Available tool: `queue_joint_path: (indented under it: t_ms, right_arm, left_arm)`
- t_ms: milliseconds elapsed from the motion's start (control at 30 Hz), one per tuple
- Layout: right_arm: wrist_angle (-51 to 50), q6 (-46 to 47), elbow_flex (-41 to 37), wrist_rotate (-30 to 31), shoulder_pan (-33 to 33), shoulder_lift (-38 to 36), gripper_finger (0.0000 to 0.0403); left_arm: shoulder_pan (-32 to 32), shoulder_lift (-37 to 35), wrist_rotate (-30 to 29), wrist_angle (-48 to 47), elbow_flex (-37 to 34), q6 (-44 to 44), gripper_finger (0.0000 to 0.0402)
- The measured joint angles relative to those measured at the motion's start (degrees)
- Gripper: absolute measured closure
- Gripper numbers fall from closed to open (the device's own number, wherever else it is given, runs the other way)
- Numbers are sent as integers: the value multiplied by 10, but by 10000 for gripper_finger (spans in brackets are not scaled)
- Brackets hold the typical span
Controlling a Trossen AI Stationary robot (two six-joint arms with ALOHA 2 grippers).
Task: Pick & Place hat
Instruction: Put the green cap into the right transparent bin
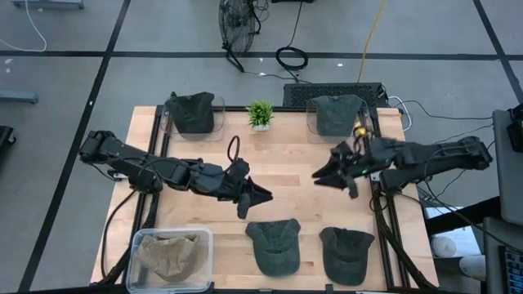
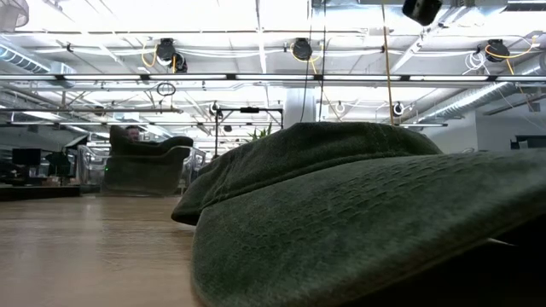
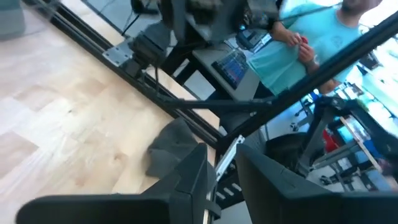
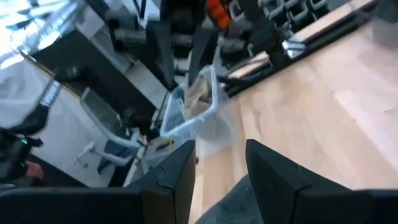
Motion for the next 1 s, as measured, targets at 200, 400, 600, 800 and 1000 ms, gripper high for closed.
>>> queue_joint_path:
  t_ms: [200, 400, 600, 800, 1000]
  right_arm:
    - [85, 0, 0, 31, 59, 71, 273]
    - [157, -33, 1, 47, 97, 138, 273]
    - [205, -40, 1, 60, 128, 207, 273]
    - [204, -36, 0, 118, 164, 243, 273]
    - [129, 33, 0, 101, 200, 251, 273]
  left_arm:
    - [10, 0, -8, 45, 0, 5, 309]
    - [24, -1, -24, 104, 0, 16, 309]
    - [39, -26, -12, 143, 0, 48, 309]
    - [42, -80, 6, 113, 0, 125, 309]
    - [20, -135, 1, 55, 0, 154, 309]
